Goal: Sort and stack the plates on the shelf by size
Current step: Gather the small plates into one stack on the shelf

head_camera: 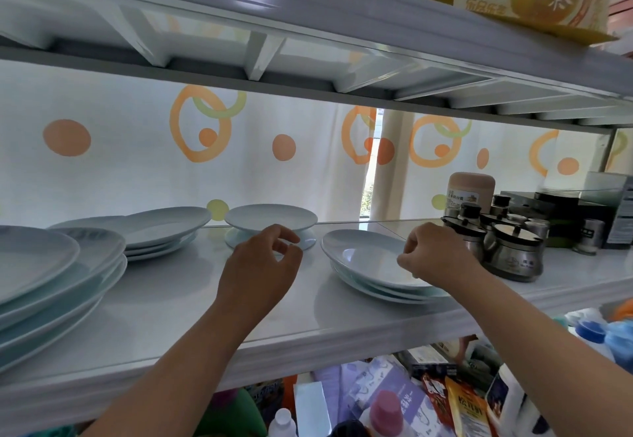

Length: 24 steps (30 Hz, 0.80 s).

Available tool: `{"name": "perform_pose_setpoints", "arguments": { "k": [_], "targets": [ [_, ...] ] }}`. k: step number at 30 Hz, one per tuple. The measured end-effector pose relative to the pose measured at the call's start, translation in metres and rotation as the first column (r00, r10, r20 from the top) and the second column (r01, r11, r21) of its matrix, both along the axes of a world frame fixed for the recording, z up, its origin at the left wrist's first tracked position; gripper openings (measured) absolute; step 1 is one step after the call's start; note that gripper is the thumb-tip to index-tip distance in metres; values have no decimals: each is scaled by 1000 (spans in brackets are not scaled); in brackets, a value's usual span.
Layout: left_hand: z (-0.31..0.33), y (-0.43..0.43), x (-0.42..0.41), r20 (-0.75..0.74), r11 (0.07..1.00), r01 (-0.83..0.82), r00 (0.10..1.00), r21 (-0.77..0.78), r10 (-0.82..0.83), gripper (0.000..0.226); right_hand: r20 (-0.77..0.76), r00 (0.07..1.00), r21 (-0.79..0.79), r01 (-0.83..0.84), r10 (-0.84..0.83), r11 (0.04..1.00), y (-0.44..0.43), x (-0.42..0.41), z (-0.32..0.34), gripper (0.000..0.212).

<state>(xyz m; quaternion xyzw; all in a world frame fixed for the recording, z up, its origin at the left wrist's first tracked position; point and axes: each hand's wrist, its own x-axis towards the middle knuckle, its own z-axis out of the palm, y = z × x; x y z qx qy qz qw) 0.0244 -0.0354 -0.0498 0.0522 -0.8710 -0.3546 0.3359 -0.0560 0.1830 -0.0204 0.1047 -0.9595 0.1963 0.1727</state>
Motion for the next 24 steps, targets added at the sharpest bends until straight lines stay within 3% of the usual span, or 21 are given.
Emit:
{"name": "perform_pose_setpoints", "arguments": {
  "k": [4, 6, 10, 14, 17, 21, 23, 24],
  "targets": [
    [4, -7, -1, 23, 1000, -9, 1000, -22, 10, 16, -20, 998, -41, -63, 63, 997, -20, 6, 6, 20],
    [8, -13, -1, 30, 1000, -16, 999, -25, 17, 16, -2, 989, -139, -148, 149, 979, -33, 8, 9, 17],
    [15, -26, -7, 72, 999, -38, 997, 10, 37, 16, 37, 942, -407, -290, 333, 866, -65, 3, 15, 14],
    [24, -40, -21, 150, 998, -34, 988, 59, 25, 21, 11, 922, -596, -306, 388, 743, -101, -13, 18, 21],
    [28, -50, -40, 178, 997, -65, 982, 51, 55, 25, 57, 918, -718, -235, 391, 655, -130, -29, 15, 29],
    [28, -67, -69, 192, 987, -156, 970, 40, 146, 31, 251, 886, -824, -17, 391, 567, -166, -49, 5, 40],
    [23, -73, -79, 159, 976, -218, 963, -13, 217, 32, 313, 871, -885, 123, 379, 449, -180, -56, 1, 48],
    [18, -75, -83, 111, 964, -261, 958, -50, 265, 30, 349, 850, -885, 160, 395, 438, -185, -60, -5, 51]
  ]
}}
